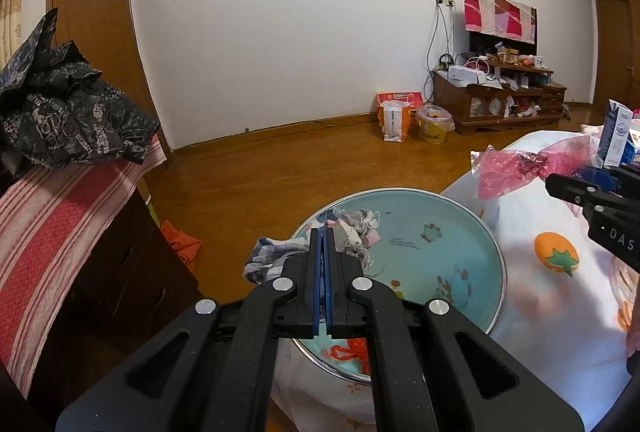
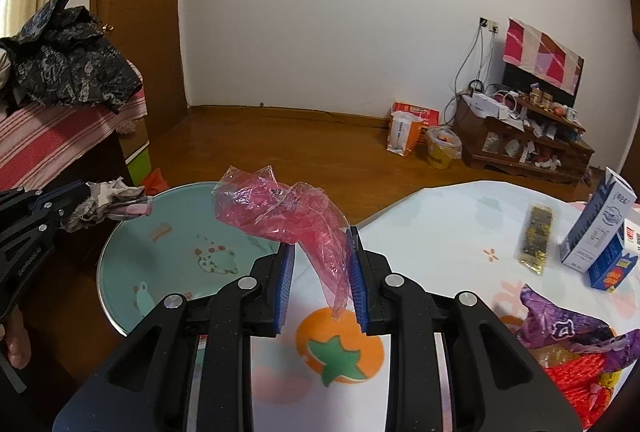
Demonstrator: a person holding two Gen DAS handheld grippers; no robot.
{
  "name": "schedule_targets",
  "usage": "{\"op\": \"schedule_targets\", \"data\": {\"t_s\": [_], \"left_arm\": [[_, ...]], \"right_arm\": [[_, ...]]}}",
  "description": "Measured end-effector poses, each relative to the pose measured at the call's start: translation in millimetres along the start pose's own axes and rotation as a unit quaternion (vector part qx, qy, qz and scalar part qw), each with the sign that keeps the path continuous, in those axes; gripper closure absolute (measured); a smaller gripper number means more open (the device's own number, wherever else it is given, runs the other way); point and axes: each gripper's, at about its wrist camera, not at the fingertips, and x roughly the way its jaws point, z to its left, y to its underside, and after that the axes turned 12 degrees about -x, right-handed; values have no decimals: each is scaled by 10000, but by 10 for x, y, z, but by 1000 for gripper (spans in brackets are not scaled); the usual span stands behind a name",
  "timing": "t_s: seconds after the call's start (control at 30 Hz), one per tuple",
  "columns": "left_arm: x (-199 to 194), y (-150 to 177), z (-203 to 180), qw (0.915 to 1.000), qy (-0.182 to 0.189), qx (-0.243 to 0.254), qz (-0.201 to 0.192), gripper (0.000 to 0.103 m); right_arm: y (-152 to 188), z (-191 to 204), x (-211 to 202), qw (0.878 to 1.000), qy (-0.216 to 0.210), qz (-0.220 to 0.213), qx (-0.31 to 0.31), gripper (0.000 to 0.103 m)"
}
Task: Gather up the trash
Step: 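Carry cloth bundle with left gripper over bin while right gripper brings pink bag, then open both grippers over the bin, dropping cloth bundle and pink bag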
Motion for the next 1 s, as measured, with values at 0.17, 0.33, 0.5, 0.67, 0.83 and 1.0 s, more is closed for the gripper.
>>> {"op": "schedule_targets", "data": {"t_s": [0.17, 0.33, 0.5, 0.67, 0.83, 1.0], "left_arm": [[1, 7, 9, 10000, 0, 2, 13, 102], [-6, 13, 16, 10000, 13, -12, 10, 102], [-10, 14, 13, 10000, 34, -19, 10, 102], [-25, 14, 4, 10000, 66, -26, 12, 102], [-31, 5, -10, 9998, 200, -52, 57, 98], [-48, 22, -63, 9995, 311, -27, 76, 67]], "right_arm": [[-15, 53, 15, 10000, -38, 14, -49, 76], [-20, 69, 16, 9999, -69, 14, -71, 76], [-12, 74, 10, 9999, -81, 16, -94, 76], [-16, 91, 19, 9999, -109, 36, -127, 76], [-16, 135, 46, 9993, -300, 77, -198, 68], [5, 206, 78, 9987, -406, 108, -285, 46]]}}
